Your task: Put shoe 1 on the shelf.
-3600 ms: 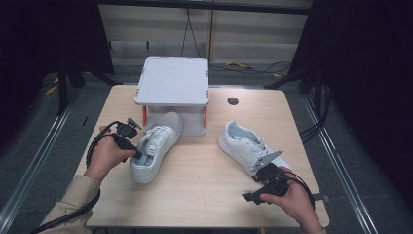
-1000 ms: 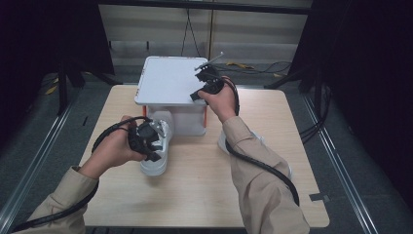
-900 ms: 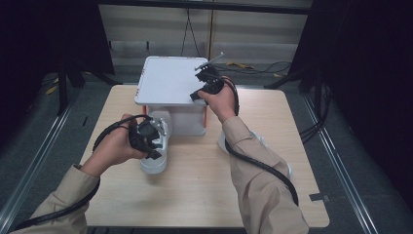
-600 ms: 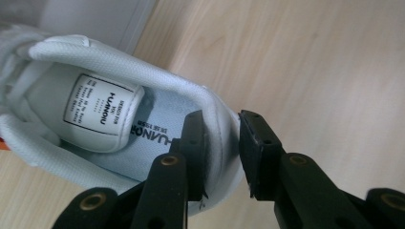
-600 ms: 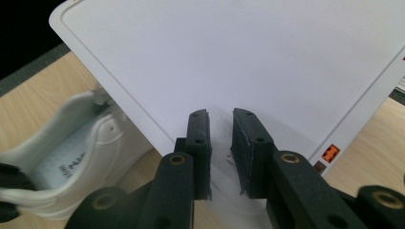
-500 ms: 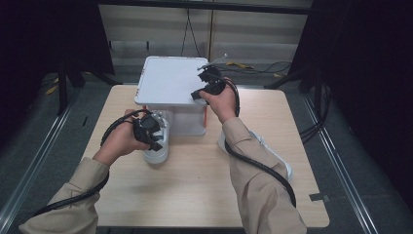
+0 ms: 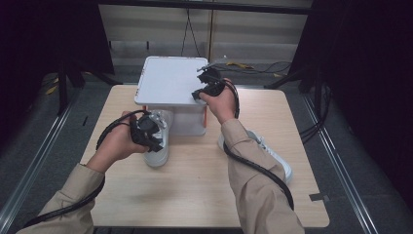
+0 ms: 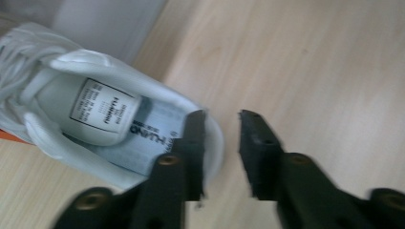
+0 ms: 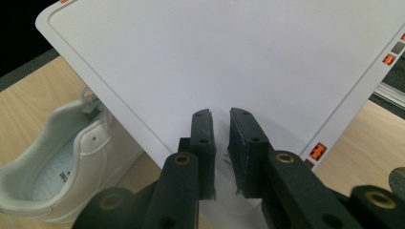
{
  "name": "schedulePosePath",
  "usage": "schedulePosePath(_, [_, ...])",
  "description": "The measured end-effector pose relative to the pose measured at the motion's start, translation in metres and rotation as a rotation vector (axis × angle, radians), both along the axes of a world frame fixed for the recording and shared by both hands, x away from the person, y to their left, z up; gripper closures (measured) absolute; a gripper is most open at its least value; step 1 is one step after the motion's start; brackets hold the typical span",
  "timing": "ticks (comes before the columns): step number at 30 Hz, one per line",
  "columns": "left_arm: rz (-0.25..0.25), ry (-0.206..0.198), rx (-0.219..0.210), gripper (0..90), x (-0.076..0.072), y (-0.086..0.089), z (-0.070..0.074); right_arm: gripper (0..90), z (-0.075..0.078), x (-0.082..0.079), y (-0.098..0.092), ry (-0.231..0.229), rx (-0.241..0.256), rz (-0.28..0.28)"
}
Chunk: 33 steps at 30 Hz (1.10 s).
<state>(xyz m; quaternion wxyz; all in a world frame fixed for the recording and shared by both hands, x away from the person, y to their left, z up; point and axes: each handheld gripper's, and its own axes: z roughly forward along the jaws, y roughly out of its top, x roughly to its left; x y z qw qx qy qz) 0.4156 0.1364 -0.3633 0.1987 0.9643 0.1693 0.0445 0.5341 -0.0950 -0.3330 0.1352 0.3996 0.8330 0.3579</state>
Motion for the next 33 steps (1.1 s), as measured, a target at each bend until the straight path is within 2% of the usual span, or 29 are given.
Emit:
schedulePosePath(1, [-0.015,0.020,0.006,80.8,-0.004,-0.002,0.000,79.8,0.000,0.000,0.000,0.004,0.002,-0.001])
schedulePosePath(2, [-0.020,0.058,0.019,84.0,-0.007,-0.004,-0.004,79.9,0.000,0.000,-0.001,0.003,0.007,-0.002])
schedulePosePath(4, [-0.027,0.051,0.038,88.5,-0.010,-0.006,-0.013,79.8,-0.001,-0.001,-0.001,0.002,0.016,-0.007])
schedulePosePath(7, [-0.007,0.077,0.036,89.6,-0.006,-0.005,-0.035,79.8,-0.001,-0.001,0.000,0.000,0.014,-0.015])
schedulePosePath(8, [0.011,0.084,0.055,90.0,-0.006,-0.005,-0.042,79.9,-0.001,-0.001,0.000,0.000,0.017,-0.019])
schedulePosePath(9, [0.014,0.073,0.075,90.0,-0.006,-0.006,-0.048,79.9,-0.001,-0.001,0.000,0.001,0.018,-0.021])
schedulePosePath(12, [0.032,0.054,0.089,90.0,-0.001,-0.006,-0.060,80.8,-0.002,-0.001,-0.002,0.004,0.031,-0.022])
schedulePosePath(14, [0.031,0.055,0.096,90.0,-0.001,-0.006,-0.059,81.2,-0.002,-0.001,-0.002,0.003,0.037,-0.025])
schedulePosePath(17, [0.020,0.013,0.107,90.0,-0.001,-0.009,-0.053,83.0,-0.004,-0.001,-0.004,-0.004,0.049,-0.029])
schedulePosePath(18, [0.022,-0.004,0.097,90.0,0.000,-0.009,-0.050,83.3,-0.004,-0.001,-0.004,-0.005,0.051,-0.032])
schedulePosePath(22, [0.055,-0.059,0.110,90.0,0.008,-0.010,-0.037,83.3,-0.005,-0.002,-0.004,-0.013,0.051,-0.026])
schedulePosePath(26, [0.082,-0.051,0.058,90.0,0.018,-0.011,-0.035,83.5,-0.005,-0.002,-0.005,-0.016,0.054,-0.026])
schedulePosePath(30, [0.098,-0.088,0.084,90.0,0.026,-0.013,-0.038,83.5,-0.004,-0.002,-0.004,-0.014,0.047,-0.028])
schedulePosePath(33, [0.112,-0.098,0.064,90.0,0.033,-0.011,-0.039,83.5,-0.004,-0.002,-0.003,-0.015,0.039,-0.025])
